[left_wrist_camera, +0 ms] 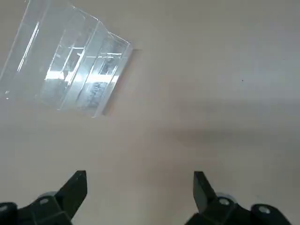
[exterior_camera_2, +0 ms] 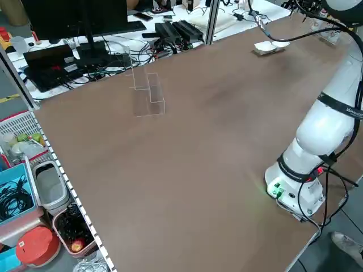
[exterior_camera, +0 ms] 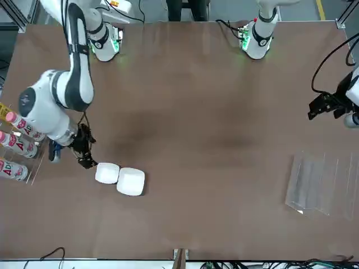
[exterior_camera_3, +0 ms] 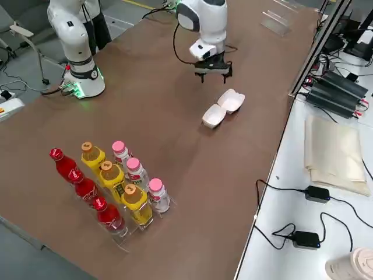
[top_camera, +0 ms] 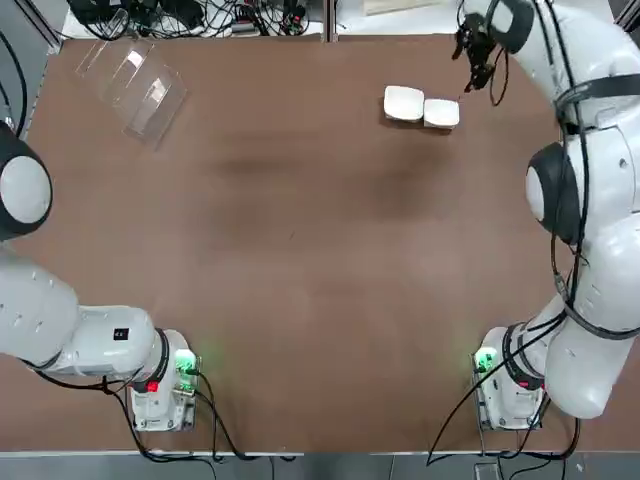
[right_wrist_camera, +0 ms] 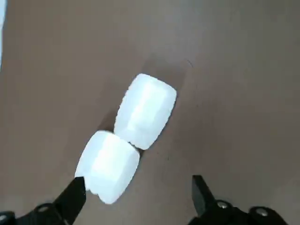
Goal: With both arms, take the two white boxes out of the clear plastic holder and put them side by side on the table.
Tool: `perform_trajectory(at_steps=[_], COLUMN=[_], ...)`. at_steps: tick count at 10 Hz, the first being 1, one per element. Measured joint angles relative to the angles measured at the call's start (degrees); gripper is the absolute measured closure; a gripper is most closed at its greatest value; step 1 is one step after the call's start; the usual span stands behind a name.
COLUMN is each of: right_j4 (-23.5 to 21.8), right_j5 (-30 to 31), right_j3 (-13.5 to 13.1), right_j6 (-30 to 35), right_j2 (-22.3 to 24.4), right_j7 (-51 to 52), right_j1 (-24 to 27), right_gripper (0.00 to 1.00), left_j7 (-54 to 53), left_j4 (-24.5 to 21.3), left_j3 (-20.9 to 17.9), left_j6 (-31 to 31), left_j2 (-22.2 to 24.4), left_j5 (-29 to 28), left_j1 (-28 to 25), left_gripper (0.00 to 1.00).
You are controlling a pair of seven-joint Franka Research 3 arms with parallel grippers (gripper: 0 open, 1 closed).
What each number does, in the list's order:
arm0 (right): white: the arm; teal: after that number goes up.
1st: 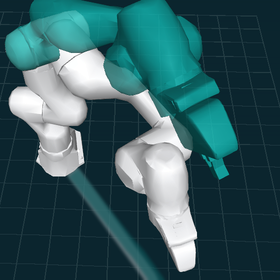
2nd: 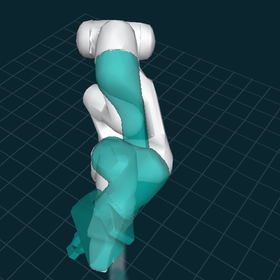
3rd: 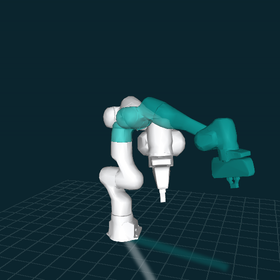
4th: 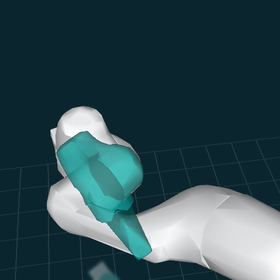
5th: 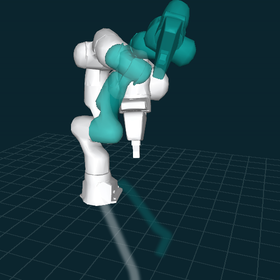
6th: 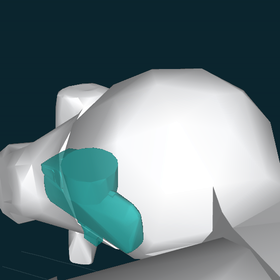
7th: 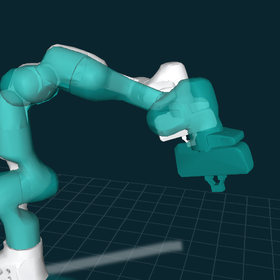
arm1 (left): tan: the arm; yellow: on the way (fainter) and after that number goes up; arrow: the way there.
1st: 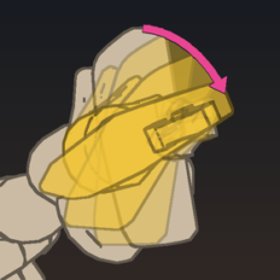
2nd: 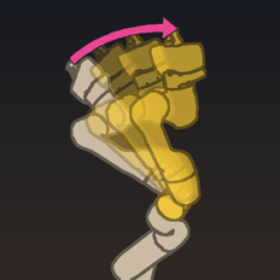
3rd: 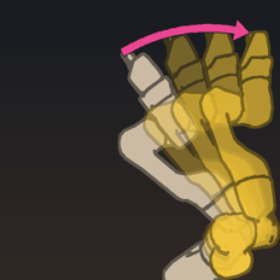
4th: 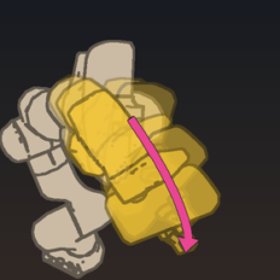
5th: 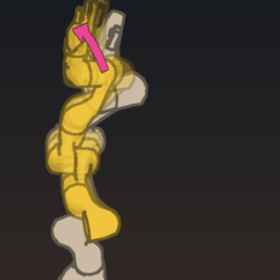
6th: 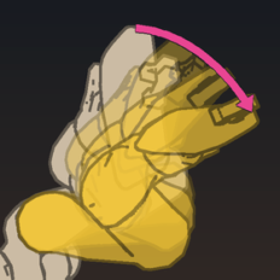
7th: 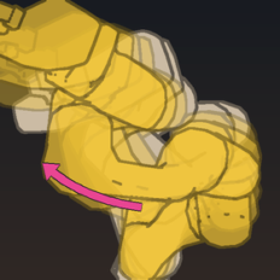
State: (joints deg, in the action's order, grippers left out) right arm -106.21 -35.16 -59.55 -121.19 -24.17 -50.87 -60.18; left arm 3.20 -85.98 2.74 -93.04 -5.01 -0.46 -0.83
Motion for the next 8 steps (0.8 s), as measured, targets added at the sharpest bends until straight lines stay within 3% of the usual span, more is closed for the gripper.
perform_trajectory(at_steps=[4, 8], right_j4=[2.3, 5.4], right_j5=[5.5, 6.4], right_j3=[0.0, -0.5], right_j6=[0.0, 4.2], right_j2=[-0.1, 0.0], right_j7=[32.2, 37.4], right_j1=[0.5, 0.5], right_gripper=[0.00, 0.00], left_j7=[0.0, 0.0], left_j4=[0.0, 0.0], left_j3=[-0.1, -0.1], left_j6=[0.0, 0.0], left_j2=[0.0, 0.0], left_j5=[0.0, 0.0], left_j1=[-0.1, -0.1], left_gripper=[0.00, 0.00])
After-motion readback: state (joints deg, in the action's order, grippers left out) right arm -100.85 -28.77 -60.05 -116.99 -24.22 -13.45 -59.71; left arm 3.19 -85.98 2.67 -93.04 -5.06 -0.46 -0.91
